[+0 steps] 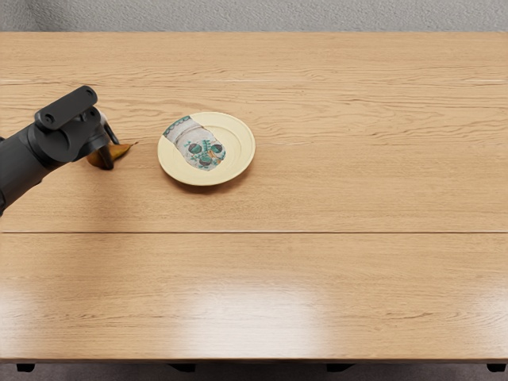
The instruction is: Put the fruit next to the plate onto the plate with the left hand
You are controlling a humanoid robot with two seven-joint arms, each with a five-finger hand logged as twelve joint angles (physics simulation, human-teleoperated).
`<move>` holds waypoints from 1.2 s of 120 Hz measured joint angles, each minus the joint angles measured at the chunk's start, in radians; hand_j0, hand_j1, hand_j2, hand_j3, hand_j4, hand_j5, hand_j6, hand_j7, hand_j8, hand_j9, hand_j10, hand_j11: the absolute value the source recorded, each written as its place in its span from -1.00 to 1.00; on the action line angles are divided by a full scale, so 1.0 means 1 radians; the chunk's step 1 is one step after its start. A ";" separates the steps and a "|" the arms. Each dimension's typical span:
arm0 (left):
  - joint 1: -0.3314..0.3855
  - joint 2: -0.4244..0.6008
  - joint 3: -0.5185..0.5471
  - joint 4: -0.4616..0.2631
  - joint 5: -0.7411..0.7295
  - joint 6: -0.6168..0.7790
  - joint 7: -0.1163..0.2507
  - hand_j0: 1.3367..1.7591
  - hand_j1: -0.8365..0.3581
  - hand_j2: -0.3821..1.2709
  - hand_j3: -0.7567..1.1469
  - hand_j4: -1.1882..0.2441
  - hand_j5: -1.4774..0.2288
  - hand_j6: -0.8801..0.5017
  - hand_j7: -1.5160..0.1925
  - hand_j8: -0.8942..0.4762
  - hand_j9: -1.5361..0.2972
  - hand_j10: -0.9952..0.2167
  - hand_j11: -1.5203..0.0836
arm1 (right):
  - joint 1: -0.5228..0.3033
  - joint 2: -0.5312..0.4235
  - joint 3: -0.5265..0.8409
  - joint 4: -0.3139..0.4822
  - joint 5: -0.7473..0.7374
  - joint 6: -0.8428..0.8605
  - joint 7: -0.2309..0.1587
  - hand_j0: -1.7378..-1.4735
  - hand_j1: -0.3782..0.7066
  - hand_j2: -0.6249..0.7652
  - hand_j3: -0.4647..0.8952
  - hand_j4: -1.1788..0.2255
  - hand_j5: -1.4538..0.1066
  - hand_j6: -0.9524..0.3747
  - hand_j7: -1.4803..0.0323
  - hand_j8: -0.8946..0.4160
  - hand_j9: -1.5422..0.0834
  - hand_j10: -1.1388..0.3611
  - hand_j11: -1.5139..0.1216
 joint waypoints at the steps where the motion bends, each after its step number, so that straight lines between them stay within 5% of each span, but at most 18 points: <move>1: 0.000 0.000 0.000 0.000 -0.001 0.000 0.000 0.48 -0.20 -0.23 -0.21 -0.04 -0.52 -0.37 -0.42 -0.29 -0.44 -0.22 -0.41 | 0.000 0.000 0.000 0.000 0.000 0.000 0.000 -0.40 -0.95 -0.10 -0.32 0.68 0.86 0.43 0.96 0.36 0.90 0.52 0.85; 45: -0.052 0.003 -0.005 -0.001 -0.031 -0.050 0.001 0.47 -0.17 -0.27 -0.21 -0.08 -0.60 -0.32 -0.51 -0.25 -0.52 -0.17 -0.49 | 0.000 0.000 -0.001 -0.001 0.000 0.000 0.000 -0.40 -0.95 -0.10 -0.32 0.68 0.86 0.43 0.96 0.36 0.90 0.52 0.85; 96: -0.146 0.051 -0.010 -0.002 -0.154 -0.176 0.000 0.49 -0.34 0.18 -0.20 -0.41 -0.63 -0.35 -0.54 -0.22 -0.56 -0.19 -0.51 | 0.007 0.000 -0.001 0.000 0.000 0.000 0.000 -0.40 -0.95 -0.10 -0.32 0.68 0.86 0.43 0.96 0.36 0.90 0.52 0.85; 144: -0.214 0.050 -0.011 -0.002 -0.247 -0.275 0.000 0.50 -0.33 0.25 -0.20 -0.49 -0.65 -0.51 -0.57 -0.30 -0.58 -0.33 -0.53 | 0.009 0.000 0.000 0.000 -0.010 0.001 0.000 -0.40 -0.95 -0.10 -0.32 0.68 0.86 0.43 0.96 0.36 0.90 0.52 0.85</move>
